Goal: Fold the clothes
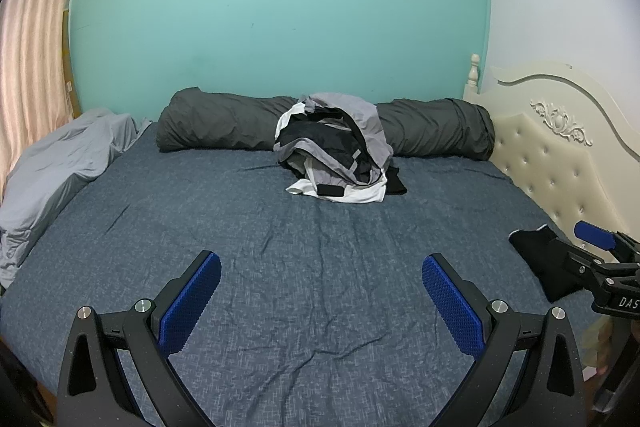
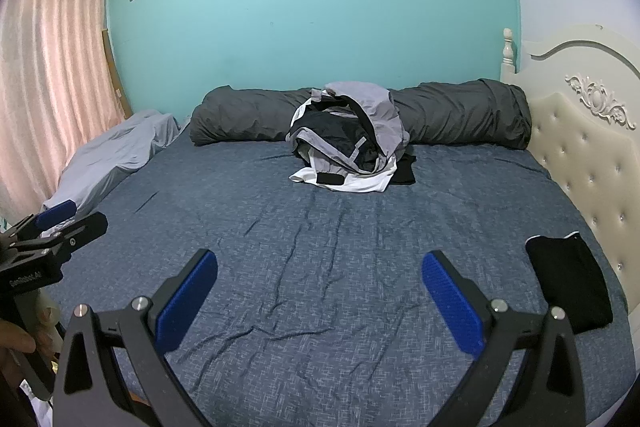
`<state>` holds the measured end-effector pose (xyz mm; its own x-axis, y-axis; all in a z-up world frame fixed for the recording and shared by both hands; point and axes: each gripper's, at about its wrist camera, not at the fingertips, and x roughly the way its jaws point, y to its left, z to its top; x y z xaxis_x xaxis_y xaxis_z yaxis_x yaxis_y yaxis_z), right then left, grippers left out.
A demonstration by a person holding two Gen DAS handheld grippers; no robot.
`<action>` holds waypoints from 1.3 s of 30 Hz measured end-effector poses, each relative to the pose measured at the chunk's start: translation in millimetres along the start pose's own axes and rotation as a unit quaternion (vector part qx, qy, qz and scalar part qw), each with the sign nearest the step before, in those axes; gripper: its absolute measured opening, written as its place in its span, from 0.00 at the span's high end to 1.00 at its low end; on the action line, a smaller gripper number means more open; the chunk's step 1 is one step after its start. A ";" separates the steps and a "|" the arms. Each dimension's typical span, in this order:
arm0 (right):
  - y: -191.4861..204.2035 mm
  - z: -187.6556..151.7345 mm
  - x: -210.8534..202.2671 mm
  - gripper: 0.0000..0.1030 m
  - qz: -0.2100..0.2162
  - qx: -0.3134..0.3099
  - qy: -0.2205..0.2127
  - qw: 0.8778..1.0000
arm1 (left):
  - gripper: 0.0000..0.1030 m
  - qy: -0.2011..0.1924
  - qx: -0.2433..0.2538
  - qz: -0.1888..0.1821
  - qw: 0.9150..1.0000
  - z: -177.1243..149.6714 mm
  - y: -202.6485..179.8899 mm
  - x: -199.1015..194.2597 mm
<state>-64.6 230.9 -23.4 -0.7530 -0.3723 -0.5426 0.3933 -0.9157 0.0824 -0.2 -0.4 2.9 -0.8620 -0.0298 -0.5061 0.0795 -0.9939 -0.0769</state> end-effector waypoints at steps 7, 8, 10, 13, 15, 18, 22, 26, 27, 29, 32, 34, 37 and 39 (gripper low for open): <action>-3.7 2.3 3.4 0.00 -0.002 0.006 0.000 1.000 | 0.00 0.002 -0.006 0.004 1.000 1.4 3.7 6.4; -4.5 2.3 4.7 0.00 -0.001 0.007 0.001 1.000 | 0.00 0.001 -0.010 0.012 1.000 1.8 3.9 7.8; -5.8 2.5 7.6 0.00 -0.002 0.010 0.003 1.000 | 0.00 0.002 -0.015 0.024 1.000 2.4 4.7 11.4; -5.8 3.2 13.8 0.00 -0.003 0.009 0.007 1.000 | 0.00 0.003 -0.018 0.026 0.999 3.2 8.0 18.8; -5.8 3.1 18.2 0.00 -0.003 0.008 0.008 1.000 | 0.00 0.005 -0.020 0.028 0.999 3.7 10.4 25.0; -6.6 2.2 27.9 0.00 0.001 0.008 0.014 1.000 | 0.00 0.004 -0.024 0.030 0.999 3.8 15.5 35.1; -10.4 0.7 47.7 0.00 0.005 0.005 0.029 1.000 | 0.00 0.003 -0.035 0.043 0.998 2.4 26.5 56.0; -14.4 2.2 82.7 0.00 0.008 -0.001 0.048 0.999 | 0.00 0.008 -0.053 0.053 0.997 -0.8 40.2 89.1; -15.5 3.4 91.1 0.00 0.007 -0.004 0.052 0.999 | 0.00 0.009 -0.058 0.055 0.997 -1.9 43.7 98.8; -20.9 4.2 117.7 0.00 0.004 -0.003 0.064 0.998 | 0.00 0.012 -0.067 0.059 0.996 -4.0 50.0 119.3; -32.7 6.0 157.1 0.00 0.008 0.006 0.086 0.996 | 0.00 0.020 -0.079 0.060 0.995 -8.0 58.6 155.3; -39.2 8.9 189.2 0.00 0.011 0.008 0.103 0.995 | 0.00 0.026 -0.091 0.057 0.994 -10.6 65.8 180.7; -43.2 15.0 237.3 0.00 0.013 -0.005 0.106 0.994 | 0.00 0.031 -0.112 0.053 0.992 -14.0 78.9 217.9; -41.8 20.2 268.4 0.00 0.022 -0.022 0.110 0.993 | 0.00 0.033 -0.128 0.053 0.990 -16.3 89.9 244.4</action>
<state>-293.8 166.2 -155.5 -0.6034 -0.3649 -0.7090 0.4497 -0.8900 0.0753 -195.6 -95.2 -141.8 -0.8085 -0.1167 -0.5768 0.2987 -0.9259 -0.2313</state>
